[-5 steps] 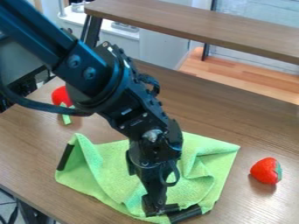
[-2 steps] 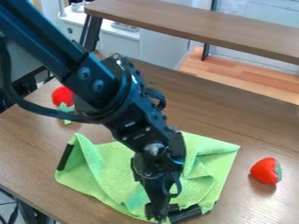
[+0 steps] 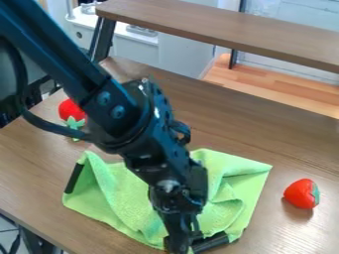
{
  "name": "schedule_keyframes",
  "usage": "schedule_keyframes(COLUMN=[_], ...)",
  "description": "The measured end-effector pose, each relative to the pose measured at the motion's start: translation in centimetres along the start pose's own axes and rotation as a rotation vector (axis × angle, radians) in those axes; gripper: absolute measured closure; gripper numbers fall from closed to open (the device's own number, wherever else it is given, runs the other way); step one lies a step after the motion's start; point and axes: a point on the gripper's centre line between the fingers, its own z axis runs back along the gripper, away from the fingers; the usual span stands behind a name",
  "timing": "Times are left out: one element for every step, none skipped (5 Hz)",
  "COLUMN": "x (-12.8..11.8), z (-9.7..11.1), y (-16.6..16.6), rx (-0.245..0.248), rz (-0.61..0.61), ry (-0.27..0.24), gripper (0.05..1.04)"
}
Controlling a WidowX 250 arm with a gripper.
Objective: Unfold the cloth from bottom right to top left
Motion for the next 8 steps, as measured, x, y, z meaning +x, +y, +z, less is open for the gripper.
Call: schedule_keyframes(x=[0.0,0.2,0.1,-0.1,-0.4,-0.8,-1.0,1.0], z=[-0.3,-0.3,-0.6,-0.6,-0.7,-0.7,-0.3,1.8], y=[-0.4,-0.7,-0.9,-1.2,-1.3,-1.5,-0.9,1.7], rx=[0.007,0.011,0.013,0.002,0.0,-0.006,-0.019,-0.069], rz=[-0.018,-0.026,-0.035,-0.042,-0.047,-0.045,-0.013,0.086], ry=[-0.014,-0.026,-0.023,-0.025,-0.025,-0.016,0.005,0.001], gripper=[0.133,0.159,0.251,0.575,0.833,0.988,1.033,1.034])
